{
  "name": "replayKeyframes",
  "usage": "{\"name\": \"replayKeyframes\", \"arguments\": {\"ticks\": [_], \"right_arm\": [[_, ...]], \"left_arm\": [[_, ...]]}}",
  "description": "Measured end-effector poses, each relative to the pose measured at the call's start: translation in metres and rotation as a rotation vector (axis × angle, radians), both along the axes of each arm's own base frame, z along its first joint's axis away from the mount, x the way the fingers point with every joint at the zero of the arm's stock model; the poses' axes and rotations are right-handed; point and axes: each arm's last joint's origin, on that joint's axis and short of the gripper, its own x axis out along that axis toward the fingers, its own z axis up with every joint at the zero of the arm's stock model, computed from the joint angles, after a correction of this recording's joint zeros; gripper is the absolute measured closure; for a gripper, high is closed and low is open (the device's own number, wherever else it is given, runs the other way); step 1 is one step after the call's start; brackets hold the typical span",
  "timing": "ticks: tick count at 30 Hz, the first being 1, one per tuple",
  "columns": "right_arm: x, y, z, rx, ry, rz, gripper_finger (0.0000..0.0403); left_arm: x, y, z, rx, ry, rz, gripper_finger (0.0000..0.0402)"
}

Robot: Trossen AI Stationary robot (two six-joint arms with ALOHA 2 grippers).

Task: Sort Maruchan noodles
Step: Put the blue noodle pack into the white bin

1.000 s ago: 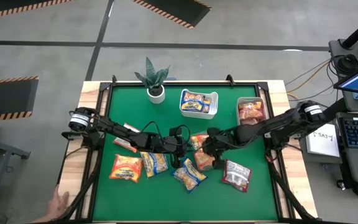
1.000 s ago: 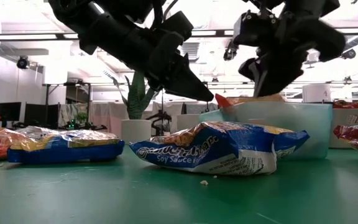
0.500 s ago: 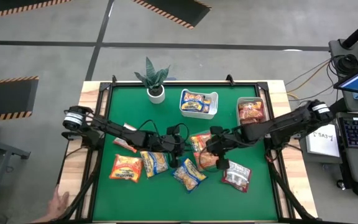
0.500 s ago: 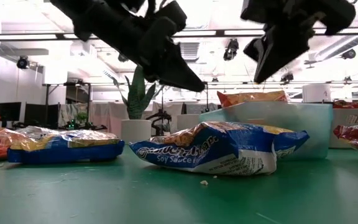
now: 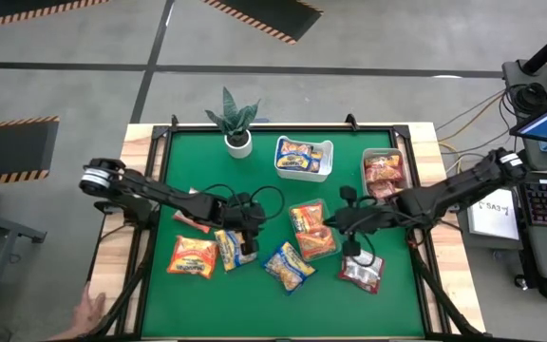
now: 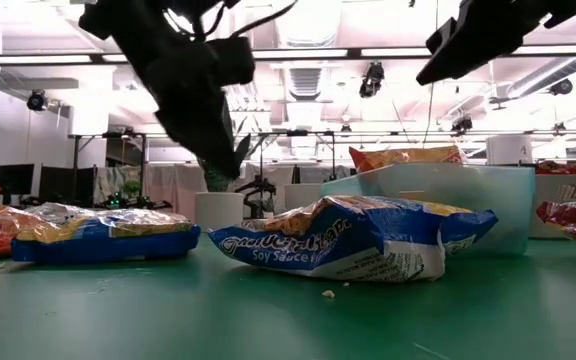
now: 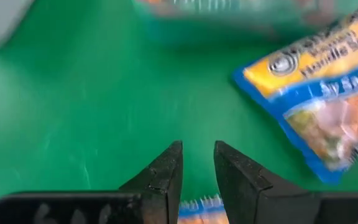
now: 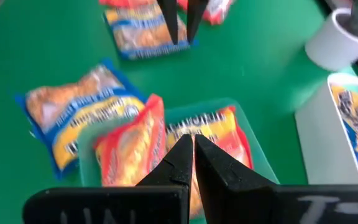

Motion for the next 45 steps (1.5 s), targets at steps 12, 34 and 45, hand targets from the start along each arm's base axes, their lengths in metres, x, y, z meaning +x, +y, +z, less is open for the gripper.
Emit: {"name": "replayKeyframes", "arguments": {"ticks": [12, 34, 45], "right_arm": [[-0.018, -0.006, -0.028, 0.068, -0.282, 0.017, 0.0394], [-0.017, -0.006, -0.038, 0.107, -0.264, -0.001, 0.0394], [-0.016, -0.006, -0.036, 0.175, -0.287, -0.034, 0.0394]], "left_arm": [[-0.022, -0.003, 0.005, -0.047, 0.153, -0.020, 0.0284], [-0.065, 0.006, -0.048, -0.071, 0.046, 0.105, 0.0198], [-0.070, 0.007, -0.060, -0.094, -0.008, 0.112, 0.0297]]}}
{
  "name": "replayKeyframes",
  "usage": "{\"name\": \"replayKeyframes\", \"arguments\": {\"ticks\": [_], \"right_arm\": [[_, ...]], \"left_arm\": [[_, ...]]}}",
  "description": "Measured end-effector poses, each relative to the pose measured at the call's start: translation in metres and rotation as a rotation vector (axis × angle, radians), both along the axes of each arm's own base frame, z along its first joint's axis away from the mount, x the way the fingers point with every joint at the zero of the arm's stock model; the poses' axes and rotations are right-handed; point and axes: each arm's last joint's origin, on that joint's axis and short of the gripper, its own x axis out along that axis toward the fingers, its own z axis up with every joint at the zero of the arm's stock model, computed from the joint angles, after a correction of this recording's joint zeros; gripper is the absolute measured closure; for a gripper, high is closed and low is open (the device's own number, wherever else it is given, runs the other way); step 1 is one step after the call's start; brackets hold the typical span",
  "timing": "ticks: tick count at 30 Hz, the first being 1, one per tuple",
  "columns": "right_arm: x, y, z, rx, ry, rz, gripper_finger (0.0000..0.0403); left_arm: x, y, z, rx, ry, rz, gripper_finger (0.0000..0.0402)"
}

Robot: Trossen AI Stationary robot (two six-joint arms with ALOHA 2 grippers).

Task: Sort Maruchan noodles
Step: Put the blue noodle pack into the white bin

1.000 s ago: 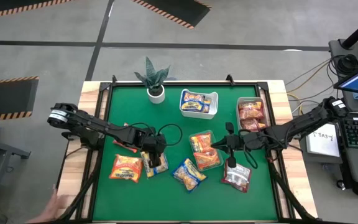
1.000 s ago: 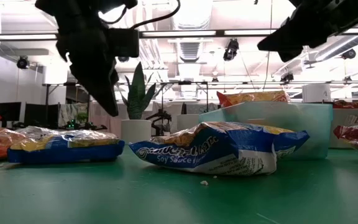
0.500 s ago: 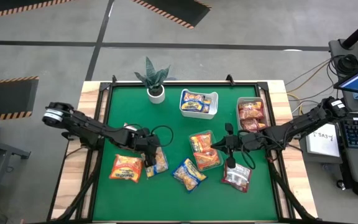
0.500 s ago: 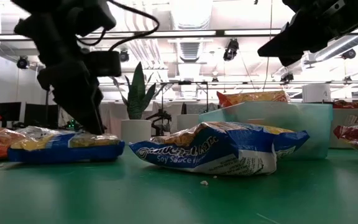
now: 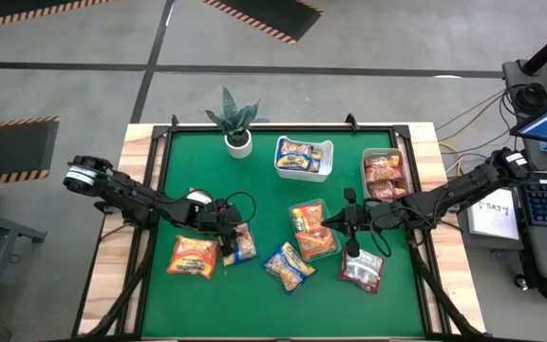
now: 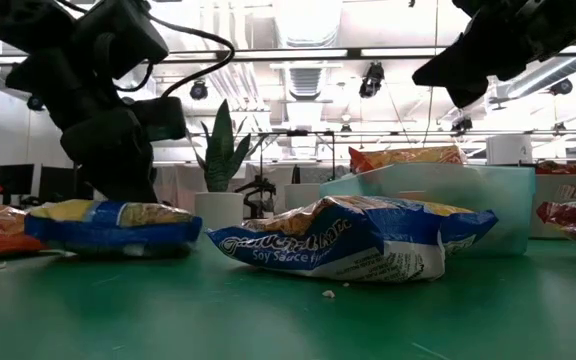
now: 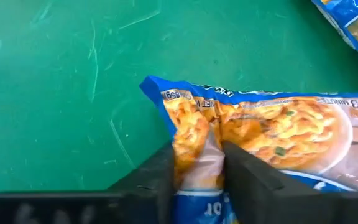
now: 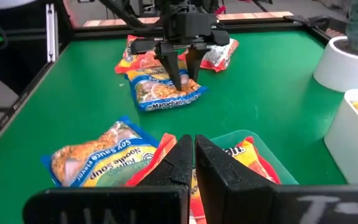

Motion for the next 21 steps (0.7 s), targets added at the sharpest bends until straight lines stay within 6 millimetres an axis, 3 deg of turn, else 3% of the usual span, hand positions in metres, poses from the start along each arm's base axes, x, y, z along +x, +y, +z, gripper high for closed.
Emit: {"name": "replayKeyframes", "arguments": {"ticks": [7, 14, 21], "right_arm": [[0.005, 0.000, 0.010, 0.084, -0.029, -0.036, 0.0394], [0.027, 0.007, 0.017, 0.055, -0.011, -0.030, 0.0394], [0.063, 0.012, 0.025, 0.088, 0.004, -0.053, 0.0387]], "left_arm": [[0.009, -0.002, 0.010, 0.047, -0.023, -0.071, 0.0392], [0.022, -0.005, 0.027, 0.085, -0.068, -0.130, 0.0400], [0.033, -0.010, 0.045, 0.136, -0.091, -0.176, 0.0401]]}}
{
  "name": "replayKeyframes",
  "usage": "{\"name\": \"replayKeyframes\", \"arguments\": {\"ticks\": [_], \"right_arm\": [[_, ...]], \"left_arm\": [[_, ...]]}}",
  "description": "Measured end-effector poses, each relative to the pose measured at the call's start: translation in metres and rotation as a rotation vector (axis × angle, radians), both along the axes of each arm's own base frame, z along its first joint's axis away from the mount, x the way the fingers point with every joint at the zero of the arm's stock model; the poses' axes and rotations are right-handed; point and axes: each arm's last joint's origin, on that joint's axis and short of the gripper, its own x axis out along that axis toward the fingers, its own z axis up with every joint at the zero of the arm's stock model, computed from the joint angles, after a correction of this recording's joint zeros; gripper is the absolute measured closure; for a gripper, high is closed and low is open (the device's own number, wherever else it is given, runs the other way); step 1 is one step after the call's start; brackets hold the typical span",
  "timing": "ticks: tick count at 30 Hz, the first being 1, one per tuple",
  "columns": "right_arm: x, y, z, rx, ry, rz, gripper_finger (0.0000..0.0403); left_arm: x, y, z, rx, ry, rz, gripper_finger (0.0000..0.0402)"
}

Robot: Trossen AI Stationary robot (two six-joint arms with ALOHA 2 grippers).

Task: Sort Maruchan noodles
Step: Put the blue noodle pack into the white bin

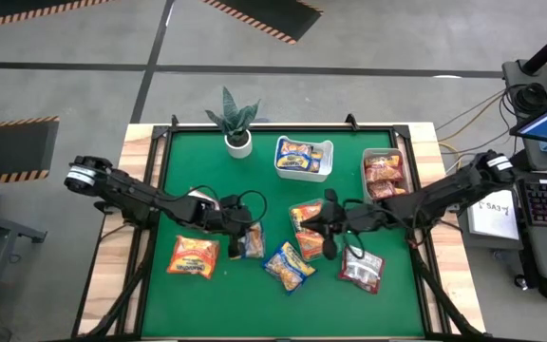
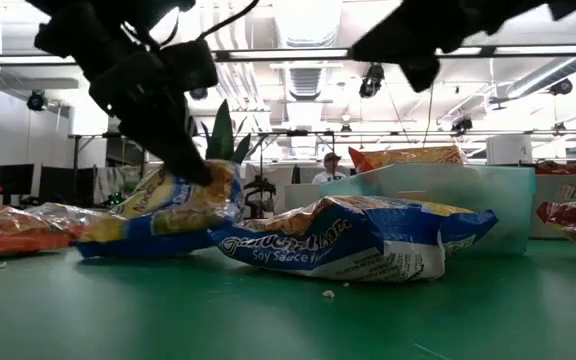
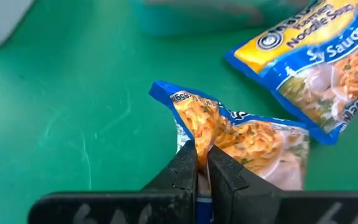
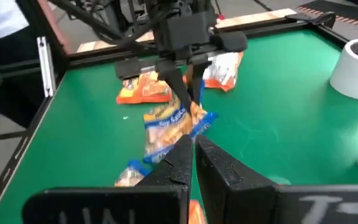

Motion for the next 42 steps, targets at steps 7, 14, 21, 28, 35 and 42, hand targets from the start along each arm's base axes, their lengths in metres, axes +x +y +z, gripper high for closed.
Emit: {"name": "replayKeyframes", "arguments": {"ticks": [7, 14, 21, 28, 35, 42], "right_arm": [[0.038, -0.005, 0.003, 0.132, 0.037, 0.044, 0.0306], [0.072, -0.012, -0.011, 0.096, 0.163, -0.001, 0.0204], [0.104, -0.018, -0.026, 0.093, 0.244, 0.063, 0.0146], [0.127, -0.022, -0.034, 0.063, 0.270, 0.063, 0.0134], [0.133, -0.029, -0.035, 0.056, 0.272, 0.067, 0.0142], [0.134, -0.030, -0.035, 0.031, 0.266, 0.089, 0.0145]], "left_arm": [[0.005, -0.010, 0.015, 0.084, -0.026, -0.019, 0.0401], [0.008, -0.025, 0.029, 0.169, -0.074, -0.035, 0.0401], [0.009, -0.030, 0.035, 0.216, -0.104, -0.016, 0.0402], [0.010, -0.035, 0.037, 0.215, -0.137, -0.034, 0.0402], [0.012, -0.039, 0.041, 0.219, -0.183, -0.059, 0.0401], [0.015, -0.041, 0.046, 0.241, -0.241, -0.066, 0.0401]]}}
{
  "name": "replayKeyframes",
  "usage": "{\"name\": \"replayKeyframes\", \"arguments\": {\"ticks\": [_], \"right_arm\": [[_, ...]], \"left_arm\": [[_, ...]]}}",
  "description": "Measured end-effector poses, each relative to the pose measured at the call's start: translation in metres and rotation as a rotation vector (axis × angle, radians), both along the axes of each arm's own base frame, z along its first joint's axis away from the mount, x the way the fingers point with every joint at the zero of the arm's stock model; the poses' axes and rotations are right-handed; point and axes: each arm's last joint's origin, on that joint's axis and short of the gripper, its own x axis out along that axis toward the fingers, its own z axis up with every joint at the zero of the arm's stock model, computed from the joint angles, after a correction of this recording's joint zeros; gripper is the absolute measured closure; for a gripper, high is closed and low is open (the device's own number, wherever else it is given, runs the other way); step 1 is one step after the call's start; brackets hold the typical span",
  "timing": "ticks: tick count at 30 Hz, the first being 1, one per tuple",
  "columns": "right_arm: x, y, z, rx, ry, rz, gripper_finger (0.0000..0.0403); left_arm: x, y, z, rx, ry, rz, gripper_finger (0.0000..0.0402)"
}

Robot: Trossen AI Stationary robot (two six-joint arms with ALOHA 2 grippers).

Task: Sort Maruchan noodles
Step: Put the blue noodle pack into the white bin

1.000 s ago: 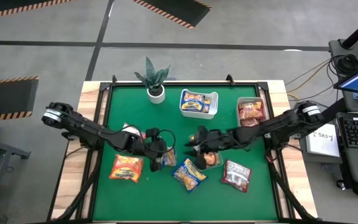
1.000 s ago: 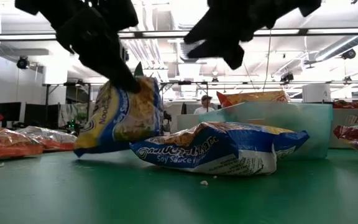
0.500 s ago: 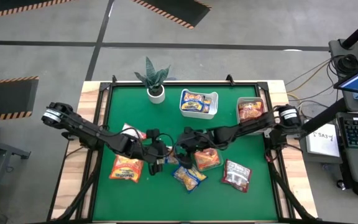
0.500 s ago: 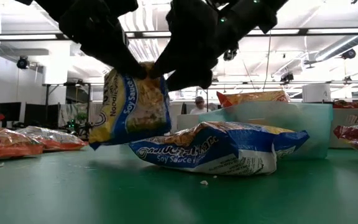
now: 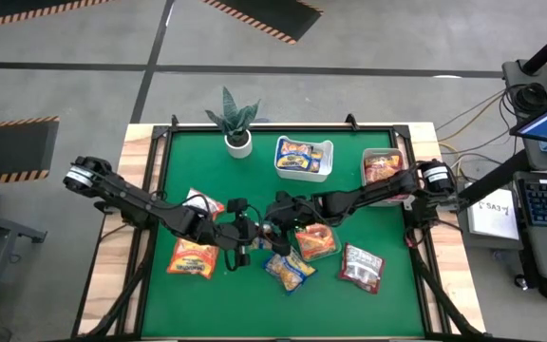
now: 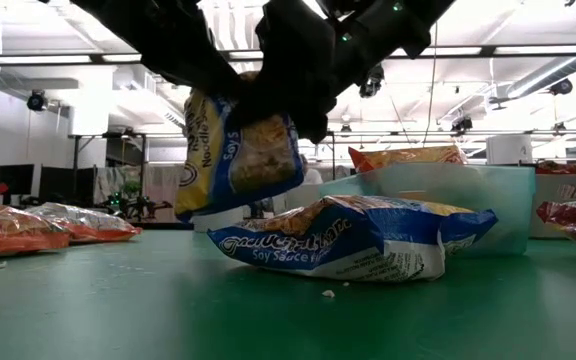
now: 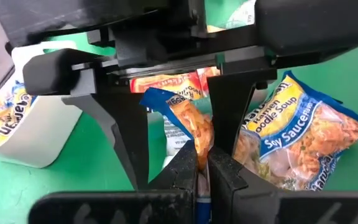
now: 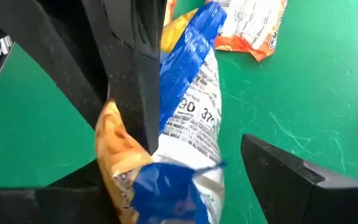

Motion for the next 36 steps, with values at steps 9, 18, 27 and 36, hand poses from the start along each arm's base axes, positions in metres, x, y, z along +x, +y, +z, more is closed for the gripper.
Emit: {"name": "replayKeyframes", "arguments": {"ticks": [9, 18, 27, 36], "right_arm": [[0.001, 0.001, 0.001, 0.011, -0.013, 0.016, 0.0149], [0.001, 0.001, 0.002, 0.011, -0.020, 0.033, 0.0308], [-0.004, 0.001, 0.009, 0.009, -0.016, 0.053, 0.0376], [-0.038, -0.032, 0.057, -0.176, 0.023, -0.190, 0.0376]], "left_arm": [[0.000, 0.000, 0.001, 0.018, -0.002, -0.005, 0.0401], [-0.001, 0.003, 0.005, 0.078, -0.030, 0.064, 0.0352], [-0.019, 0.010, 0.039, 0.150, -0.115, 0.021, 0.0269], [-0.041, 0.023, 0.058, 0.234, -0.192, 0.148, 0.0249]]}}
